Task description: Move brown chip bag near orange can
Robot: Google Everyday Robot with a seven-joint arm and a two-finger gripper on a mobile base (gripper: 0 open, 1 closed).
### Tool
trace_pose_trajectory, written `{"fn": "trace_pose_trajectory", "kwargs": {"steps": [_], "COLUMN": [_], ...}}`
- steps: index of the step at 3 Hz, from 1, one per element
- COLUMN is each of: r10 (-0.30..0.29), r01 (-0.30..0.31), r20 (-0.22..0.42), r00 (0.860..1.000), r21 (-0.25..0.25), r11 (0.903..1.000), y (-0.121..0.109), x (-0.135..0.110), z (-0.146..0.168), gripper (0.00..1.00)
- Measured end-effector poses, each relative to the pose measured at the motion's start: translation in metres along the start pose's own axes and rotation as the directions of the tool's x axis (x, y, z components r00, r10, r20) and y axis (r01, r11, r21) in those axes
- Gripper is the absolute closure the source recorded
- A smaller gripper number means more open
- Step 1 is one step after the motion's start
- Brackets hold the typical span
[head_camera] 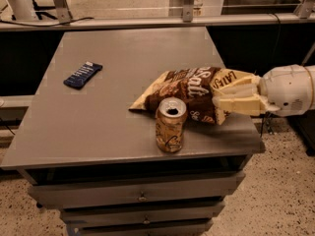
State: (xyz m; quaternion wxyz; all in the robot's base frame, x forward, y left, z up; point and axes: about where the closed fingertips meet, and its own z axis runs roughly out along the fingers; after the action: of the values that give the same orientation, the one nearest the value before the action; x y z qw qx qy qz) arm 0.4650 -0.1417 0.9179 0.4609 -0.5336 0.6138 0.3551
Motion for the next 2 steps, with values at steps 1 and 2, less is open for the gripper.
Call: {"fn": "trace_pose_trajectory", "kwargs": {"steps": [1,2], "r10": [0.014,0.021], "r01": [-0.014,-0.021], "r20": [-0.007,-0.018], "r00": [1.000,1.000], "r21": [-0.005,0.001], "r11": [0.9999,0.9998], "y": [0.0054,0.0077], "x": [0.0055,0.0103], "z": [0.0019,0.0014], "gripper": [0.84,0.60]}}
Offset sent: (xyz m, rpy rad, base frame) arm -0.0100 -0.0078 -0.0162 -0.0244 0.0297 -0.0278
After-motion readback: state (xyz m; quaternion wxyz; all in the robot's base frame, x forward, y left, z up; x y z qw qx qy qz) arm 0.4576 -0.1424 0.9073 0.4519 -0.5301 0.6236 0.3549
